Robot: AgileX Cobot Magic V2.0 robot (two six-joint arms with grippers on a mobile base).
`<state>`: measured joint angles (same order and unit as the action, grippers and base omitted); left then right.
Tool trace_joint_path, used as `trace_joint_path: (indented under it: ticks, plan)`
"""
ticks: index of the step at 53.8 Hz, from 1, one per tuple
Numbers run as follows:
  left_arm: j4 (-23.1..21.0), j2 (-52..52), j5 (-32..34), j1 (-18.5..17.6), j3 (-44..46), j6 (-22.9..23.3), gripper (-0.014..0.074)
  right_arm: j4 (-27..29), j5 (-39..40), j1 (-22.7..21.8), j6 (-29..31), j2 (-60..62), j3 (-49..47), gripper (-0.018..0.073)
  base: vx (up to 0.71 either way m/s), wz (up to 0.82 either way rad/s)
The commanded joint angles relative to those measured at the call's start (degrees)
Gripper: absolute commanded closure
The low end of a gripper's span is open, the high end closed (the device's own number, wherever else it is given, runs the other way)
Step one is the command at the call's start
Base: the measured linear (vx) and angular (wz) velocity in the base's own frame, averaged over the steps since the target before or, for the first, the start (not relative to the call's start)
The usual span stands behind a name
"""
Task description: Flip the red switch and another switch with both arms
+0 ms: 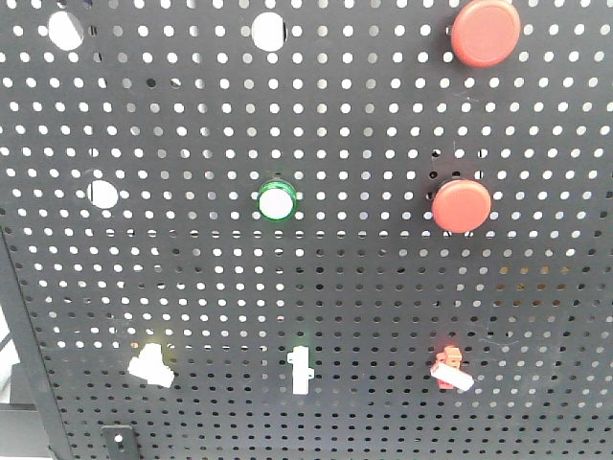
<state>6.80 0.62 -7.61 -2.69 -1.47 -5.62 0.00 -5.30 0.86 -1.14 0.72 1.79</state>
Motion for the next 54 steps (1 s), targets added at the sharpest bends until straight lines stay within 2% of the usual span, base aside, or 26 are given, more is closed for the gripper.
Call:
trace_joint_path:
  ticks: [1, 5, 15, 34, 39, 42, 49, 54]
  plan:
    - [1.5, 1.0, 5.0, -0.3, -1.1, -1.5, 0.0594, -0.3, 7.0, -0.4, 0.1, 0.6, 0.3, 0.0566, 0.0, 0.0]
    - [3.0, 1.0, 5.6, -0.3, -1.1, -2.5, 0.0594, -0.3, 9.1, -0.4, 0.1, 0.6, 0.3, 0.0566, 0.0, 0.0]
    - [3.0, 1.0, 5.3, -0.3, -1.1, -2.9, 0.0594, 0.0, 14.1, -0.4, 0.1, 0.6, 0.3, 0.0566, 0.0, 0.0]
    - [3.0, 1.0, 5.5, -0.3, -1.1, -2.9, 0.0594, 0.0, 14.1, -0.4, 0.1, 0.6, 0.3, 0.0566, 0.0, 0.0]
    - [2.9, 1.0, 8.4, -0.3, -0.6, -2.9, 0.0594, 0.0, 14.1, -0.4, 0.0, 0.6, 0.3, 0.0566, 0.0, 0.0]
    - [0.6, 1.0, 11.4, -0.3, -0.6, -1.6, 0.0594, 0.0, 14.1, -0.4, 0.0, 0.6, 0.3, 0.0566, 0.0, 0.0]
    - [-10.8, 1.0, 16.1, -0.3, -0.6, 8.3, 0.0594, 0.0, 13.9, -0.4, 0.0, 0.6, 0.0, 0.0566, 0.0, 0.0]
    - [-15.9, 1.0, 18.5, -0.3, -0.6, 12.9, 0.0594, 0.0, 13.9, -0.4, 0.0, 0.6, -1.0, 0.0566, 0.0, 0.0]
